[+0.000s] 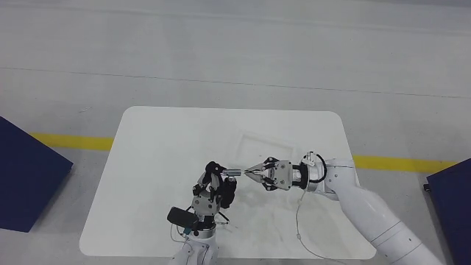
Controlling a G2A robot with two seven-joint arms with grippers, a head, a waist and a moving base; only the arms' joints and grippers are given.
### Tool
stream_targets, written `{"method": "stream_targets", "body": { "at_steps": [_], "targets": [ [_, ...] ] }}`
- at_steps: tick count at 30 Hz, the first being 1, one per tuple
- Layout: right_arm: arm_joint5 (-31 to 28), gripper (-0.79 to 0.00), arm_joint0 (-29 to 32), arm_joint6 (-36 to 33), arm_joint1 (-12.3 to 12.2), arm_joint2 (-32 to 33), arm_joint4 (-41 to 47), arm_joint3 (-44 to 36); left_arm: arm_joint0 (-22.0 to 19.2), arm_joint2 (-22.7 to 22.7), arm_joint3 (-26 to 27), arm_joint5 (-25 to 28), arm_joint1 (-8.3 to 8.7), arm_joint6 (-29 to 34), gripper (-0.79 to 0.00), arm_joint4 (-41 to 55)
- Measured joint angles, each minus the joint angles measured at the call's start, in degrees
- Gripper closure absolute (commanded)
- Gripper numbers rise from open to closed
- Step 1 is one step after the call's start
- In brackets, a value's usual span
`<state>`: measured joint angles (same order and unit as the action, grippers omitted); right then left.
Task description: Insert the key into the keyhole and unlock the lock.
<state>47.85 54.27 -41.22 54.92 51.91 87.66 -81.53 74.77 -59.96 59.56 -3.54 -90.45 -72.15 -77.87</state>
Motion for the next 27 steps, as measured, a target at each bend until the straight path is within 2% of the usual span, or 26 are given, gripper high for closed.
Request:
{"method": "stream_targets", "body": {
  "at_steps": [6, 18, 22, 27],
  "targets": [
    [-1.3, 0.000, 0.8, -0.8, -0.1, 1.2, -3.6, -1.1, -0.1, -0.2, -0.1, -0.4, -0.07, -0.1, 0.000, 0.1],
    [0.1, 0.000, 2.4, -0.3, 0.3, 2.7, -1.6, 0.3, -0.2, -0.4, -0.5, -0.2, -0.24, 0.1, 0.000, 0.6],
    [3.0, 0.000, 2.6, 0.3, 0.7, 2.6, 2.0, 2.0, -0.4, -0.2, -0.8, -0.1, -0.31, 0.2, 0.000, 0.4],
    [8.2, 0.000, 1.5, 4.2, 1.5, 2.7, 9.1, 4.6, -0.5, -0.2, -1.3, -0.4, -0.36, 0.0, 0.000, 0.0]
  ]
}}
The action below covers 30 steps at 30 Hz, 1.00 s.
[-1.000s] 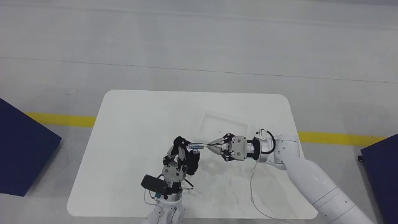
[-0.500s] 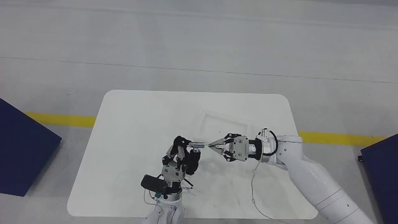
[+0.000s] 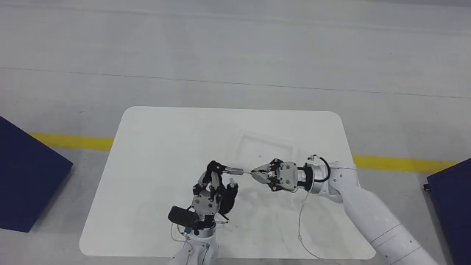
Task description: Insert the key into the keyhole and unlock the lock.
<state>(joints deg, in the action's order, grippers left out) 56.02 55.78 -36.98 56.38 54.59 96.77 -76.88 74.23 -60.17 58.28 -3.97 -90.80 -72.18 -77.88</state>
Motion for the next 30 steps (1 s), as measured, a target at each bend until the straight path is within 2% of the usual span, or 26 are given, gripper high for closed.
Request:
{"method": "stream_targets", "body": {
  "at_steps": [9, 10, 11, 16, 19, 26, 30],
  "targets": [
    [-0.2, 0.000, 0.1, 2.1, 0.5, 0.5, -1.2, -1.2, -0.1, 0.0, -0.3, 0.3, -0.12, -0.2, 0.000, 0.2],
    [-0.3, -0.231, 0.2, 2.1, 0.5, 0.5, -1.6, -1.3, -0.1, -0.1, -0.3, 0.3, -0.13, -0.2, 0.000, 0.2],
    [-0.5, -0.785, 0.2, 1.9, 0.5, 0.5, -2.1, -1.4, -0.1, -0.1, -0.3, 0.3, -0.14, -0.2, 0.000, 0.3],
    [-4.0, -0.785, 0.6, 0.5, 0.6, 1.2, -6.2, -2.5, 0.1, -0.3, 0.3, 1.1, -0.27, -0.1, 0.000, 1.8],
    [-8.9, -0.785, 1.3, -1.4, 0.2, 2.5, -11.6, -3.6, 0.2, -0.5, 0.5, 1.3, -0.30, 0.1, 0.000, 2.5],
    [-32.1, -0.785, 6.4, -8.7, -1.6, 6.4, -34.3, -7.2, 0.5, -0.7, 0.8, 1.6, -0.40, 0.4, 0.000, 3.1],
    [-44.2, -0.785, 9.5, -9.5, -2.3, 8.5, -44.5, -8.6, 0.6, -0.8, 0.9, 1.9, -0.48, 0.8, 0.000, 3.8]
  ]
}}
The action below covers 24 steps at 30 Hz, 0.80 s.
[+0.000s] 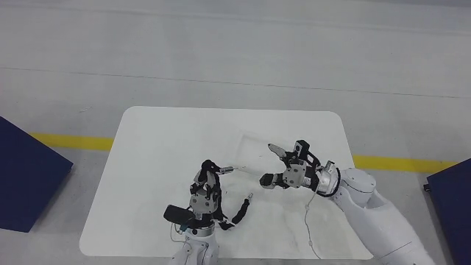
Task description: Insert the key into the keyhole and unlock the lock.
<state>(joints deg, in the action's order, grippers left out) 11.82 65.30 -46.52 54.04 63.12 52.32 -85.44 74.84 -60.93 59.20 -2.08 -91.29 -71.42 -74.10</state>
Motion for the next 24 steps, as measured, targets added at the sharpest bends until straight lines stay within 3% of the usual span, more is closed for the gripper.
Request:
{"method": "stream_targets", "body": {
  "at_steps": [5, 11, 16, 19, 24],
  "targets": [
    [-15.1, -0.785, 3.7, 1.1, -0.3, 2.1, -9.7, -1.3, 0.3, -0.2, 0.6, 1.4, -0.23, 1.0, 0.000, 2.6],
    [-25.2, -0.785, 6.0, 3.8, -0.1, 2.1, -17.9, -1.8, 0.7, -0.6, 0.9, 2.0, -0.40, 2.5, 0.000, 4.8],
    [-25.0, -0.785, 6.0, 3.8, -0.1, 2.1, -17.9, -1.8, 1.0, -1.3, 3.7, 0.6, -0.57, 1.9, 0.000, 6.0],
    [-25.0, -0.785, 6.0, 3.8, -0.1, 2.1, -17.9, -1.8, 2.2, -2.6, 9.8, -1.3, -0.27, 2.4, 0.000, 5.1],
    [-25.0, -0.785, 6.0, 3.8, -0.1, 2.1, -17.9, -1.8, 3.9, -8.3, 23.1, -4.3, 0.99, 9.9, 0.000, 3.3]
  ]
}}
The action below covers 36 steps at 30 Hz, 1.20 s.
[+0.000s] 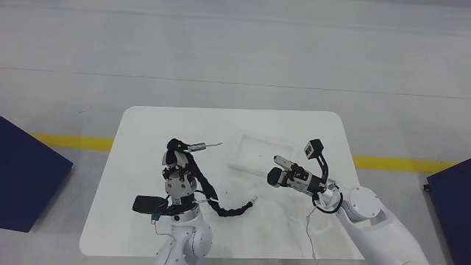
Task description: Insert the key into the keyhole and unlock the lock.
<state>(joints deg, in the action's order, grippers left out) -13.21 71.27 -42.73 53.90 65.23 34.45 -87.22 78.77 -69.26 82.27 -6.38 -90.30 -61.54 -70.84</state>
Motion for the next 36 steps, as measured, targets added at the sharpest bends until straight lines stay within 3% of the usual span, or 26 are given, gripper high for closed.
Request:
{"method": "stream_targets", "body": {
  "at_steps": [5, 13, 18, 26, 36],
  "targets": [
    [0.0, -0.785, 0.0, 0.0, 0.0, 0.0, 0.0, 0.0, -2.9, -4.2, 8.3, 1.4, 0.94, 8.0, 0.000, -4.0],
    [0.0, -0.785, 0.0, 0.0, 0.0, 0.0, 0.0, 0.0, -9.1, -5.9, 9.4, 2.5, 1.23, 13.8, 0.000, -6.4],
    [0.0, -0.785, 0.0, 0.0, 0.0, 0.0, 0.0, 0.0, -9.7, -7.1, 1.1, 1.2, 1.38, 14.4, 0.000, -6.8],
    [0.0, -0.785, 0.0, 0.0, 0.0, 0.0, 0.0, 0.0, -11.8, -9.7, -17.2, -3.3, 2.07, 13.6, 0.000, -12.1],
    [0.0, -0.785, 0.0, 0.0, 0.0, 0.0, 0.0, 0.0, -14.5, -10.0, -30.8, -7.9, 3.27, 20.5, 0.000, -23.0]
  ]
}}
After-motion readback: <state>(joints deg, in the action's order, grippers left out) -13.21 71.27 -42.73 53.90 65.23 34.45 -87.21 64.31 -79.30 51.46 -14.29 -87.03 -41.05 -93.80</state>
